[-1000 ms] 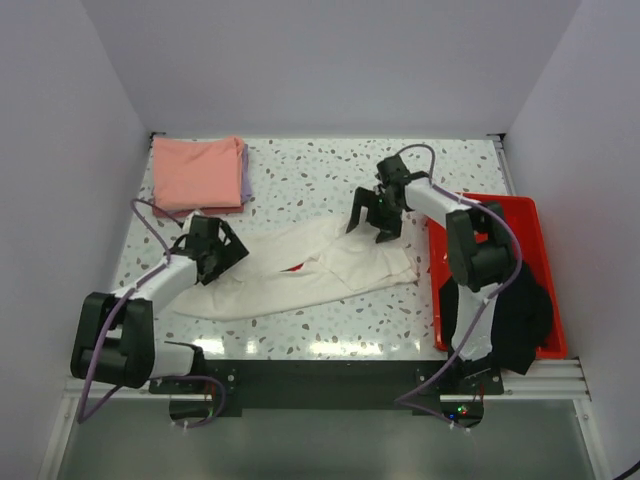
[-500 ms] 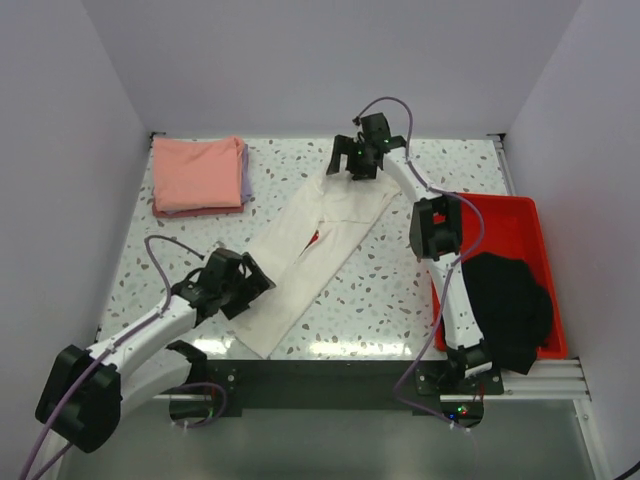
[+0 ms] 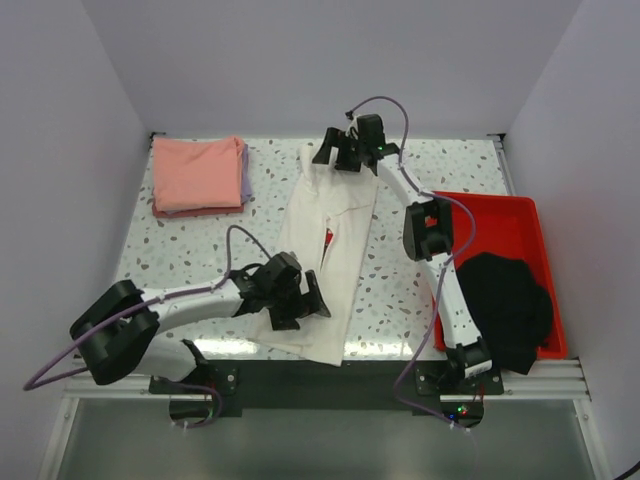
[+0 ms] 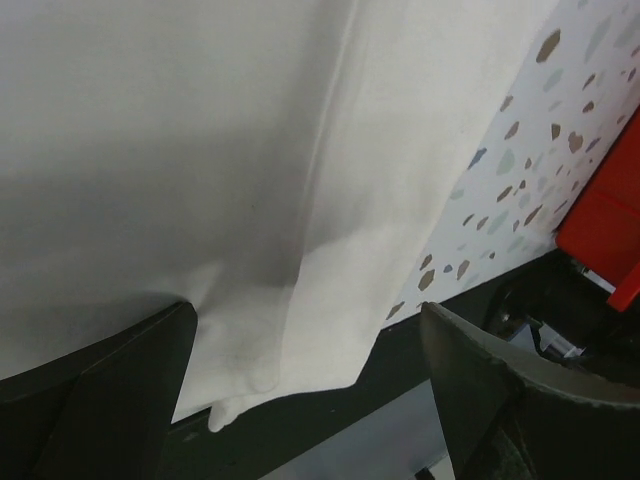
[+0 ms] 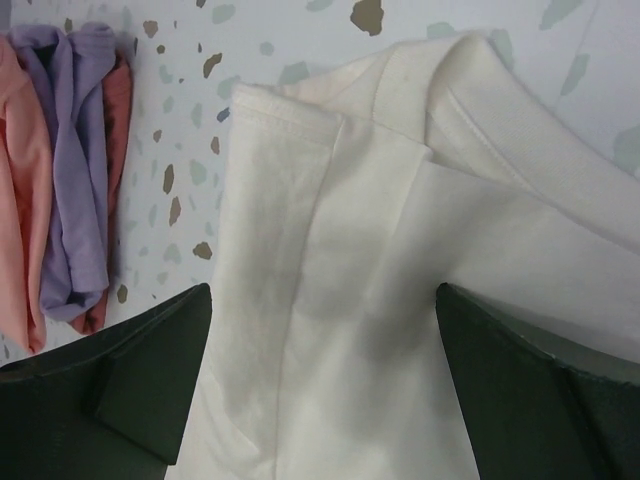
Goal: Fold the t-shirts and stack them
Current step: Fold the tshirt
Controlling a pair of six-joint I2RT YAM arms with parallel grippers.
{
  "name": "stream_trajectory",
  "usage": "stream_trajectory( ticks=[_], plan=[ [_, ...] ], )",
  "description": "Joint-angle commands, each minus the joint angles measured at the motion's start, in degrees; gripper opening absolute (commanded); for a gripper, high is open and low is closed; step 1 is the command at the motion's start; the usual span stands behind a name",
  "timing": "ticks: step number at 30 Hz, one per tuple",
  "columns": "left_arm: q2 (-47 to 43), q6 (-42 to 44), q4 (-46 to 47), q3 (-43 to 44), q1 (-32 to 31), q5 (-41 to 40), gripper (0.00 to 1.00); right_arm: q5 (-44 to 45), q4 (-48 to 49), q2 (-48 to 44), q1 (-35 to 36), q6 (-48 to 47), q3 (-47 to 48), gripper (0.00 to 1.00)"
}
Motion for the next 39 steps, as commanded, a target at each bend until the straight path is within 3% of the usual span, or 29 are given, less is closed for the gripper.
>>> stream_trajectory(
  ticks=[1, 7, 11, 16, 19, 25, 27, 28, 31, 32, 34, 36, 39],
  plan=[
    [8.3, 3.8, -1.1, 1.0, -4.7, 5.5, 1.0, 4.6, 0.3, 6.2, 2.8, -0.8, 0.7, 0.99],
    [17.7, 7.9, 3.2, 9.3, -8.8, 8.1, 1.0, 7.4, 3.3, 5.1, 5.0, -0.9, 0.2, 0.99],
    [19.3, 9.6, -0.6, 13.3, -9.8, 5.9, 1.0, 10.2, 1.3, 3.6, 6.7, -4.8, 0.3, 0.99],
    [10.9, 12.7, -11.3, 18.0, -12.0, -5.6, 1.0, 12.4, -1.3, -1.9, 6.8, -7.3, -0.8, 0.99],
    [6.1, 14.8, -17.5, 22.9, -14.8, -13.0, 1.0, 12.8, -1.2, -9.6, 7.1, -9.6, -3.6, 0.99],
    [-3.1, 12.6, -25.0, 21.6, -15.0, -14.2, 1.0, 15.0, -5.0, -24.5, 7.1, -12.0, -5.9, 0.99],
    [-7.4, 10.8, -26.9, 16.7, -15.0, -14.3, 1.0, 16.7, -6.8, -33.9, 7.1, -11.0, -15.2, 0.99],
    [-8.9, 8.9, -27.3, 13.0, -15.0, -14.4, 1.0, 17.2, -6.7, -38.3, 7.2, -10.6, -26.5, 0.99],
    [-14.7, 5.9, -28.8, 7.8, -15.0, -14.7, 1.0, 21.9, -2.4, -55.7, 8.3, -8.7, -45.9, 0.99],
    [-16.0, 5.3, -29.0, 5.0, -15.0, -14.7, 1.0, 23.8, -1.4, -59.8, 9.3, -6.8, -58.0, 0.99],
    [-18.0, 5.0, -28.1, 1.7, -14.9, -14.0, 1.0, 26.4, 0.1, -71.6, 10.1, -4.7, -72.9, 0.99],
    [-18.2, 5.5, -26.3, 0.0, -15.0, -12.4, 0.98, 26.7, -0.1, -80.7, 10.7, -0.4, -80.8, 0.99],
    [-17.3, 6.5, -22.7, -2.5, -14.9, -10.4, 0.84, 27.0, -3.4, -87.5, 12.5, 3.0, -90.9, 0.99]
  ],
)
